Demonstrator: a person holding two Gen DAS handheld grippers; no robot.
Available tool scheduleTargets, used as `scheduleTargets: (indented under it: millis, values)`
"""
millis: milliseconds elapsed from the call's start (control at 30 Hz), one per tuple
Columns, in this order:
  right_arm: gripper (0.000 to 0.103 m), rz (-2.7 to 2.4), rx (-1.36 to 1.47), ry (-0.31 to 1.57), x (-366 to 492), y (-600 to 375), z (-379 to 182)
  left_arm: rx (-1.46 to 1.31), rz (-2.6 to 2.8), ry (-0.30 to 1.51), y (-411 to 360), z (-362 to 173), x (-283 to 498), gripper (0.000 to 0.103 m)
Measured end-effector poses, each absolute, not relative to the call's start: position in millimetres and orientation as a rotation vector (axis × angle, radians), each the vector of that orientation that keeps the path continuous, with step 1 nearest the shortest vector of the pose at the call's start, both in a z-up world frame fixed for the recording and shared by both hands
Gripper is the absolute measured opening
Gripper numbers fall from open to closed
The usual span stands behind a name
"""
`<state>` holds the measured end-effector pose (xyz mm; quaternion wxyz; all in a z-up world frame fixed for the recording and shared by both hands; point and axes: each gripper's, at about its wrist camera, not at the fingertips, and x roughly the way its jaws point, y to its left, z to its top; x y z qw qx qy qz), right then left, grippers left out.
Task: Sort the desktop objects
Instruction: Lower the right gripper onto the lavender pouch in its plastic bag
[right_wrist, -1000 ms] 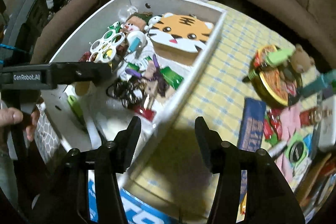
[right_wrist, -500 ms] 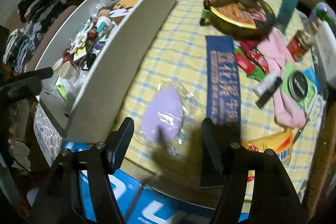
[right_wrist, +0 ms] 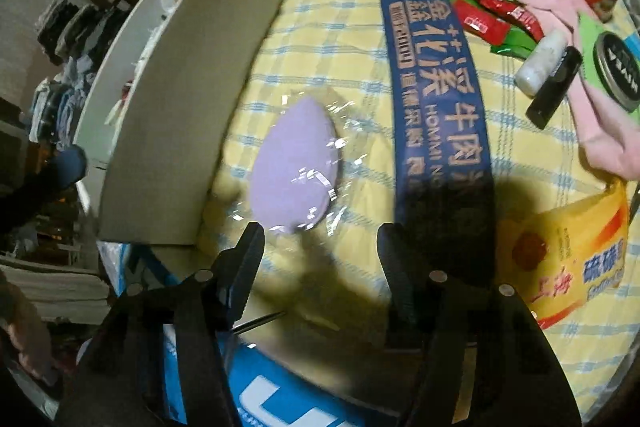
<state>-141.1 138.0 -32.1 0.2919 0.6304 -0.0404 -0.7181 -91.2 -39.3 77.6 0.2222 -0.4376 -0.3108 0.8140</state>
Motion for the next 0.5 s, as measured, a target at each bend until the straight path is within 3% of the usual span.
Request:
scheduleTargets:
  millis: [400,500]
  values:
    - [0.076,-2.022,1.818,0.087,-160.1,64.0,-46.7,-1.111,2.264,-0.884,-66.3,99.3,-94.4,0.103]
    - [0.081,-2.046,1.832,0.061,-157.5,52.4,-47.4,-1.099,2.246,-0.912,-74.9,100.0,-92.1,0.103]
